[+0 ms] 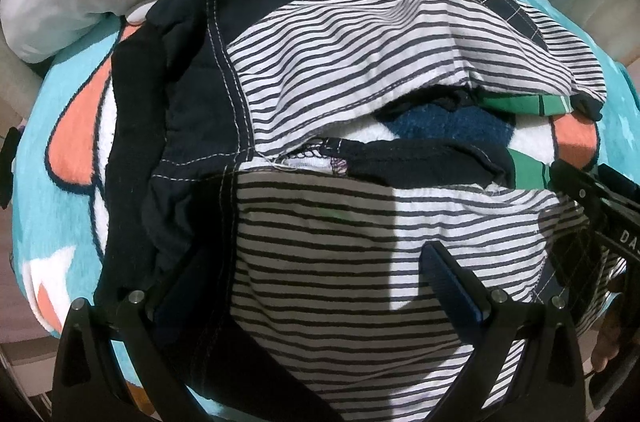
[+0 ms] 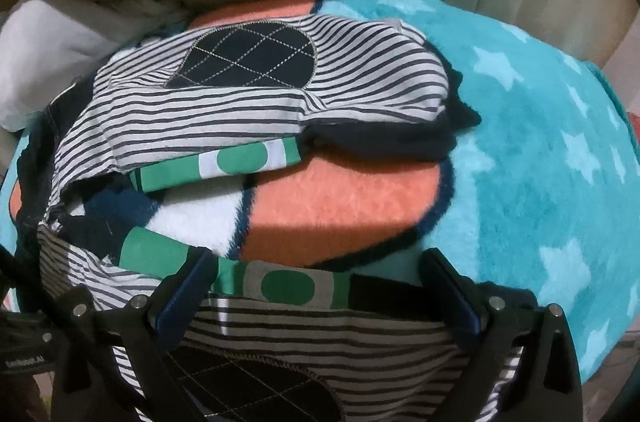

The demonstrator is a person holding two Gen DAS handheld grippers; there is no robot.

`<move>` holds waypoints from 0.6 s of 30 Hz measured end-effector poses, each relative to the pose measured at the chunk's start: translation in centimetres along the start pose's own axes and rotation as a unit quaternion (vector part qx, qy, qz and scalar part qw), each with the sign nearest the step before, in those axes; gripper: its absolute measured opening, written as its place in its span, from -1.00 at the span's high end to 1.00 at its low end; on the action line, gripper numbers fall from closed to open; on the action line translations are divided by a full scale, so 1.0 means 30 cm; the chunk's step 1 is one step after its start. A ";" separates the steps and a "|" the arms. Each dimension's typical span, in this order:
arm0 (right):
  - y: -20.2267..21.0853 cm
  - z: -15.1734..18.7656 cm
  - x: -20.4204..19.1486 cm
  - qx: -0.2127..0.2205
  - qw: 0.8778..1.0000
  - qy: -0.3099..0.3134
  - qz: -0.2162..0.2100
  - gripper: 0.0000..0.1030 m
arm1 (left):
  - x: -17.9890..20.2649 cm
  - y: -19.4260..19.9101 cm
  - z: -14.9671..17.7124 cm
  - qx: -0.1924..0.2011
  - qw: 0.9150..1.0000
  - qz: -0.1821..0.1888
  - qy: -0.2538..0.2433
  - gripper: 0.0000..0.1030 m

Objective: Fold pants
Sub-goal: 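Position both grippers over the striped pants waistband edge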

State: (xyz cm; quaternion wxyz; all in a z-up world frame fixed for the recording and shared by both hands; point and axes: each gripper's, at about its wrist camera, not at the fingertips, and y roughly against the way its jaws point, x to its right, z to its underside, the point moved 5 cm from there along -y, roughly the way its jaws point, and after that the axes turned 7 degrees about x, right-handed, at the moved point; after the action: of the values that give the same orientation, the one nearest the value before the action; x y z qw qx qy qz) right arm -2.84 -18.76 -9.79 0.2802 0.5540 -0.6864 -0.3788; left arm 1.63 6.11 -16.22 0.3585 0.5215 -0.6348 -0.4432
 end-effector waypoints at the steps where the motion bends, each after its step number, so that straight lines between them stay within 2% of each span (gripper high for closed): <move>1: -0.004 -0.003 -0.003 -0.004 1.000 0.003 0.005 -1.00 | 0.003 -0.003 0.001 0.001 1.000 0.000 -0.001 -1.00; 7: -0.022 -0.029 -0.003 -0.007 1.000 0.007 0.007 -1.00 | -0.013 0.046 0.000 0.020 1.000 0.010 -0.001 -0.99; 10: -0.019 -0.047 -0.001 -0.007 1.000 -0.003 0.009 -0.92 | -0.009 0.106 0.002 0.044 0.999 0.014 0.010 -0.80; 14: 0.061 -0.049 0.008 0.016 0.999 -0.023 0.016 -0.86 | -0.047 0.182 -0.002 0.092 0.995 0.012 0.024 -0.78; 16: 0.101 -0.058 0.014 0.036 0.999 -0.037 0.015 -0.75 | -0.058 0.223 -0.010 0.116 0.993 0.013 0.029 -0.78; 18: 0.142 -0.067 0.028 0.059 0.996 -0.059 0.016 -0.74 | -0.058 0.263 -0.025 0.139 0.990 0.014 0.029 -0.78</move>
State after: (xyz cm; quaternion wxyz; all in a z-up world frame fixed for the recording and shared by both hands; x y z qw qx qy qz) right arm -3.75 -19.56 -5.16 0.2121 0.5350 -0.7318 -0.3650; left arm -0.04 8.18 -8.56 0.3072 0.5702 -0.6865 -0.3304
